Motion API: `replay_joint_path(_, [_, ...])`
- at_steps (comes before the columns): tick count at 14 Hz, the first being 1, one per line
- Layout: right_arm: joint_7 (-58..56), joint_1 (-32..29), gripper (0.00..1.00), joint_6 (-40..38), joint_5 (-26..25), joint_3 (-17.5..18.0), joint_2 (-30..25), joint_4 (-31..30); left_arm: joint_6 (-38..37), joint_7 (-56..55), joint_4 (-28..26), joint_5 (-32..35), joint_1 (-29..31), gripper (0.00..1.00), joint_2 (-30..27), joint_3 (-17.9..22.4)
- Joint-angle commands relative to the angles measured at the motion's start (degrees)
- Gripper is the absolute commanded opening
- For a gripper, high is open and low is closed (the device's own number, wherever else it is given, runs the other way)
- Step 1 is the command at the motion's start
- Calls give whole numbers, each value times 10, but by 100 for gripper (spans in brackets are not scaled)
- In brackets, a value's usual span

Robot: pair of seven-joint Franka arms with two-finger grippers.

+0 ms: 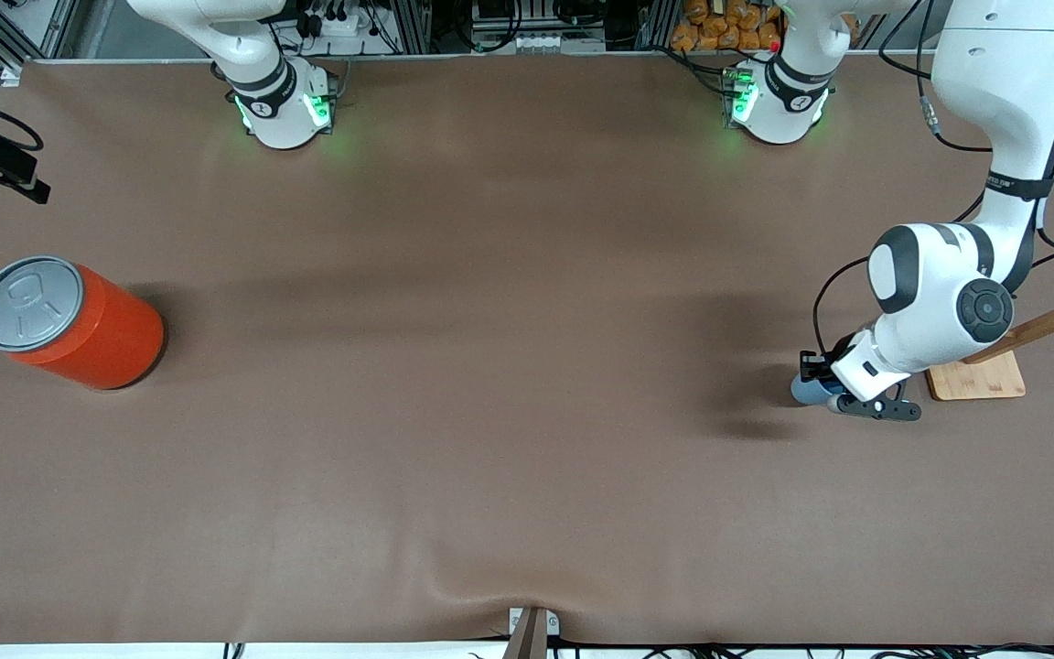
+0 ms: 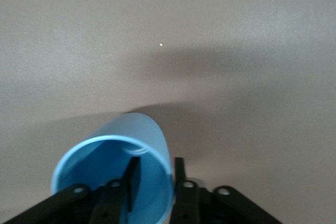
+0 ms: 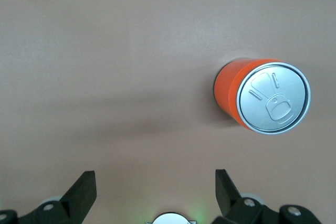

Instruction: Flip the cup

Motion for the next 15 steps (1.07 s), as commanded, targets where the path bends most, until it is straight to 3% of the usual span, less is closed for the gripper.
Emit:
replay_joint_path(1, [-2,0,100,-1,1,-1,3,8,-54,-8,7,15,5,100,-63,2])
replay_joint_path(4, [-2,0,100,-2,1,-1,3,8,-94,-9,10,30,7,100,-150,2])
replay_joint_path(10, [-1,0,100,-3,1,-1,3,8,-300,-88,53,81,6,100,-286,-10])
replay_joint_path(15, [-2,1,100,-3,1,-1,3,8,-331,-84,54,81,7,100,-344,-5])
